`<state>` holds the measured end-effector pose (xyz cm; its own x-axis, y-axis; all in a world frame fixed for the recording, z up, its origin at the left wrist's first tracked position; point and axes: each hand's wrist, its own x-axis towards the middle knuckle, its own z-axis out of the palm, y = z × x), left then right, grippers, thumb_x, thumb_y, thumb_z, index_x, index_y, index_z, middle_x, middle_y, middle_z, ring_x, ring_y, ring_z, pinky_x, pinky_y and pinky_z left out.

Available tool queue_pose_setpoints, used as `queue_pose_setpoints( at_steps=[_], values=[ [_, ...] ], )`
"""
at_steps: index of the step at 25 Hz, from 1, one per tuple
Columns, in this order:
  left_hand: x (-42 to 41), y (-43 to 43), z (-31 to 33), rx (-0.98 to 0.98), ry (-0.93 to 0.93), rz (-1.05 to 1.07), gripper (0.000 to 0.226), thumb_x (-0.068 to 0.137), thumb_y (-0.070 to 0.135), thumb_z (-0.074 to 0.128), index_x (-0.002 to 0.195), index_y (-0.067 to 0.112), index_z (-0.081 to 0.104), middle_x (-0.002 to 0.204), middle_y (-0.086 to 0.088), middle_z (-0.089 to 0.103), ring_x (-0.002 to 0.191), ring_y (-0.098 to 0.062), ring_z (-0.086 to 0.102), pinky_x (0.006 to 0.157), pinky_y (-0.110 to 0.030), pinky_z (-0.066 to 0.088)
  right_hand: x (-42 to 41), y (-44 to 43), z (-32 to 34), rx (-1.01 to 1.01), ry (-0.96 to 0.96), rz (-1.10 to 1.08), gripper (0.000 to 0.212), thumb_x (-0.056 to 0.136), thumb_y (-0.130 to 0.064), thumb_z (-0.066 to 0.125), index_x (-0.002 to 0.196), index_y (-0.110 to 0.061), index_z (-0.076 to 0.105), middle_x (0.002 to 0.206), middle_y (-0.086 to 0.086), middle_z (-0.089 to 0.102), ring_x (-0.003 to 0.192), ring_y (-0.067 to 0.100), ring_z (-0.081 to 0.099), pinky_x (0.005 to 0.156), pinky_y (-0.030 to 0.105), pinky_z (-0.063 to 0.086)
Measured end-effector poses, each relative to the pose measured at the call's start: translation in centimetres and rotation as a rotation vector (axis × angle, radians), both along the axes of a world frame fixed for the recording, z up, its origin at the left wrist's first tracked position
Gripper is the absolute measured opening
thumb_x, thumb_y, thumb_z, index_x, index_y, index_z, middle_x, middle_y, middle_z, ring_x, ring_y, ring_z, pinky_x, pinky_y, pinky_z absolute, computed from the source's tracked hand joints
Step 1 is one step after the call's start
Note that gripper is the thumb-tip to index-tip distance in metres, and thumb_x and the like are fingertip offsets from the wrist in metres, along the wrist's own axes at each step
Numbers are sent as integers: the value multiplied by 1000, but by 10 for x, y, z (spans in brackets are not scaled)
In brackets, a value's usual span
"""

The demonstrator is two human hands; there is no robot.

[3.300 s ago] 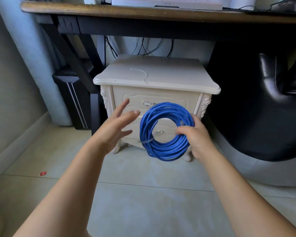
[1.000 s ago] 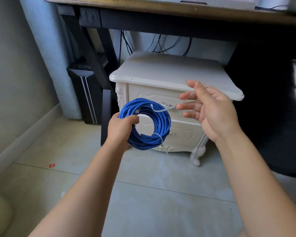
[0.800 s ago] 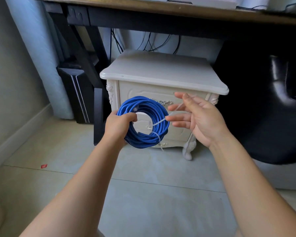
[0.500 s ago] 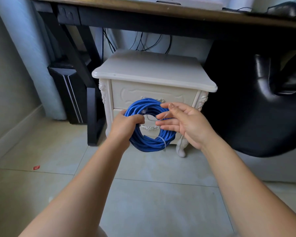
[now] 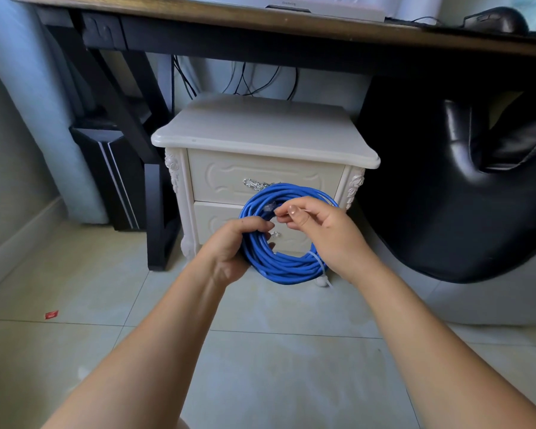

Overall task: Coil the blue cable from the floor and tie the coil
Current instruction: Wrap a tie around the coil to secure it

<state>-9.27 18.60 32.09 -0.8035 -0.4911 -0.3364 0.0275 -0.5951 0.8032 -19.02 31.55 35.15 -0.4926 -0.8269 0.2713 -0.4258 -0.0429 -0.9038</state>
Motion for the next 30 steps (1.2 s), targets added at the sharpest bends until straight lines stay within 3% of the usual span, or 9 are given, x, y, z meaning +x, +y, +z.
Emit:
queue_pose_setpoints(
  at_steps=[5,8,10,13,15,18,20,25,30],
  values=[
    [3,2,4,-3,81,-55,14,74,1,68,75,14,74,67,0,57,68,-13,53,94,-37,42,-3,-3,-11,5,46,-51,25,100,-16,52,96,-35,68,103,-16,71,108,4,64,103,36,48],
    [5,3,4,-18,119,-95,12,72,17,72,84,15,74,73,0,59,71,-14,55,91,-38,43,-3,-4,-14,-43,21,-109,28,99,-8,52,93,-31,67,98,-11,71,103,7,65,100,37,50],
    [7,2,6,27,188,-146,36,79,42,68,99,12,71,82,-2,66,78,-17,59,90,-38,43,-1,-5,-14,-81,-11,-136,27,99,-6,51,94,-27,67,97,-7,71,99,9,67,98,36,52],
    [6,-2,7,273,187,-153,83,87,72,38,120,0,64,114,-16,69,104,-29,66,104,-45,41,3,-7,-13,-155,-100,-129,21,98,-2,51,98,-18,65,99,0,73,97,12,70,93,30,54],
    [4,-1,5,224,87,-94,70,97,60,32,119,3,65,119,-17,68,106,-29,66,100,-45,47,7,-8,-12,-169,-162,-117,14,97,-1,53,103,-11,61,98,4,73,93,11,71,86,23,54],
    [5,3,7,92,-17,15,42,99,38,39,103,8,68,85,-6,73,69,-20,68,69,-33,53,10,-7,-13,-146,-284,-145,8,96,-3,56,98,-9,53,89,1,73,84,12,73,72,16,52],
    [8,3,11,41,-61,114,31,96,32,45,99,9,66,70,-3,68,57,-18,63,58,-29,50,10,-6,-15,-132,-364,-132,11,95,-2,58,92,-10,51,83,1,74,81,16,74,71,19,54],
    [12,1,15,-165,-215,273,25,89,30,56,77,10,67,64,-5,66,61,-24,62,65,-35,49,12,-4,-16,-90,-433,-74,11,93,3,58,88,-6,54,85,10,75,83,27,74,75,27,59],
    [18,5,15,-447,-179,358,27,94,29,58,87,9,75,73,-3,69,65,-17,62,55,-22,47,9,-2,-15,-130,-433,-63,7,94,1,57,91,-4,60,84,9,76,85,26,73,81,36,60]
  ],
)
